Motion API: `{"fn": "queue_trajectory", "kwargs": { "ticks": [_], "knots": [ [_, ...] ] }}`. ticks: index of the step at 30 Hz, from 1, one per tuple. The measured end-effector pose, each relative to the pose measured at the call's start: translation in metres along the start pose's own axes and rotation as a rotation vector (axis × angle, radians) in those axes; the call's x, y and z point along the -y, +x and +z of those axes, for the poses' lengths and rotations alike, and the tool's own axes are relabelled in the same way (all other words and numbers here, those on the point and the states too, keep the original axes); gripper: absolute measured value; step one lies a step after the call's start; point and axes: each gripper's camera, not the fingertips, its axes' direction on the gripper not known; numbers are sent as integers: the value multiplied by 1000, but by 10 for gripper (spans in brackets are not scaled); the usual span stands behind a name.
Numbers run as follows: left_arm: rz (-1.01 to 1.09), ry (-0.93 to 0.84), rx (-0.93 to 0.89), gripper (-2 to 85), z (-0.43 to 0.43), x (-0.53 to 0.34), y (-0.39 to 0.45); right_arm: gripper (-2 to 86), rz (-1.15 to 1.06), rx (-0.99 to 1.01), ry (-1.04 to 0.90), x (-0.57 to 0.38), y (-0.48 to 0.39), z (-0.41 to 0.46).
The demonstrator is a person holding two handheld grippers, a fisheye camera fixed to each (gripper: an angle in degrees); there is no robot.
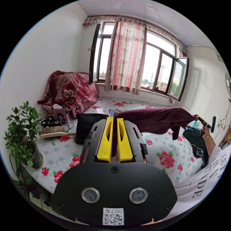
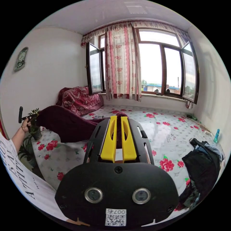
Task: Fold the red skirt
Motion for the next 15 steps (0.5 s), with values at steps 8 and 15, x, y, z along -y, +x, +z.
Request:
{"fn": "queue_trajectory", "kwargs": {
  "ticks": [8,15],
  "knots": [
    [-208,-424,-10,3,24,-189,-14,2,64,19,-426,-137,-2,3],
    [-203,-715,20,6,60,-261,-16,4,420,118,-678,-227,30,47]
  ]
}}
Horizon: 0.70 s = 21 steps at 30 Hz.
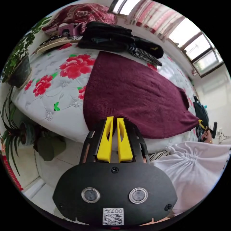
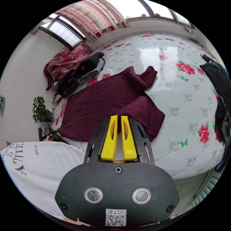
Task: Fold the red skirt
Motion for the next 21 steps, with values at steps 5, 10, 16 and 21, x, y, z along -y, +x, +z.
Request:
{"fn": "queue_trajectory", "kwargs": {
  "ticks": [5,10,16,21],
  "knots": [
    [82,-5,10,22,-18,11,-11,18,-64,110,28,4,-2,-14],
    [90,-114,-90,74,1,8,-20,68,-101,105,-58,-8,8,-1],
    [-48,-127,-41,82,-11,-16,-46,73,230,-34,64,-34,99,-17],
    [-202,-39,-97,58,-31,-17,-47,76,414,2,36,-27,159,24]
  ]
}}
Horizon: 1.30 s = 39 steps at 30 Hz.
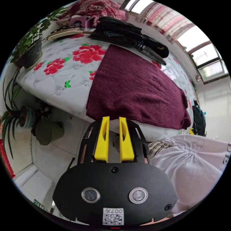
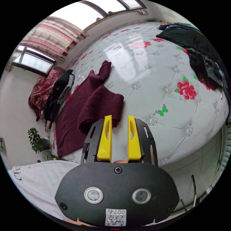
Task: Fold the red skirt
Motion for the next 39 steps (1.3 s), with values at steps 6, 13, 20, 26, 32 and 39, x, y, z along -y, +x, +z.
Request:
{"fn": "queue_trajectory", "kwargs": {
  "ticks": [6,13,20,26,32,39],
  "knots": [
    [9,-13,-87,42,24,18,40,47,52,92,19,16,-12,29],
    [131,-62,-36,4,54,49,85,8,-453,-520,211,22,-81,-68],
    [124,-118,-86,-6,91,71,96,22,-414,-544,150,48,-49,-68],
    [133,-153,-38,-8,98,84,107,58,-355,-216,120,135,-72,1],
    [53,-122,18,-8,82,86,104,75,-377,-147,11,214,-97,92],
    [-68,-139,67,-9,80,90,78,41,-472,-339,68,229,-134,92]
  ]
}}
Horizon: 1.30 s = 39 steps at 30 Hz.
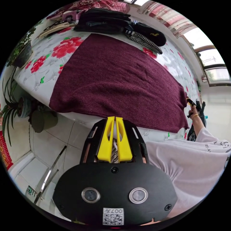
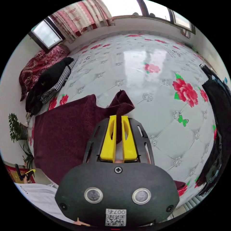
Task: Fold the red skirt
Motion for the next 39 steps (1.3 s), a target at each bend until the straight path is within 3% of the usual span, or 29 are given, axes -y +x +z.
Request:
{"fn": "queue_trajectory", "kwargs": {
  "ticks": [2,5,8,15,25,29,32,35,39],
  "knots": [
    [-16,-2,-21,-10,4,9,-7,38,-52,-147,111,1,-1,-30],
    [-15,-22,-73,-10,19,33,-13,43,-95,-184,133,5,7,-53],
    [48,-41,-114,-10,31,65,-7,51,46,-266,121,-7,37,-62],
    [312,-99,-49,-10,44,122,24,80,406,50,134,-75,121,-55],
    [326,-195,-2,-10,50,152,13,101,493,152,51,-46,143,32],
    [305,-211,-2,-10,54,169,7,72,476,-82,127,-47,116,38],
    [304,-209,-11,-10,56,179,5,33,453,-6,78,-35,115,37],
    [298,-202,-29,-10,55,184,0,16,421,115,204,-22,105,3],
    [284,-181,-71,-10,52,185,-11,10,63,140,310,4,12,-55]
  ]
}}
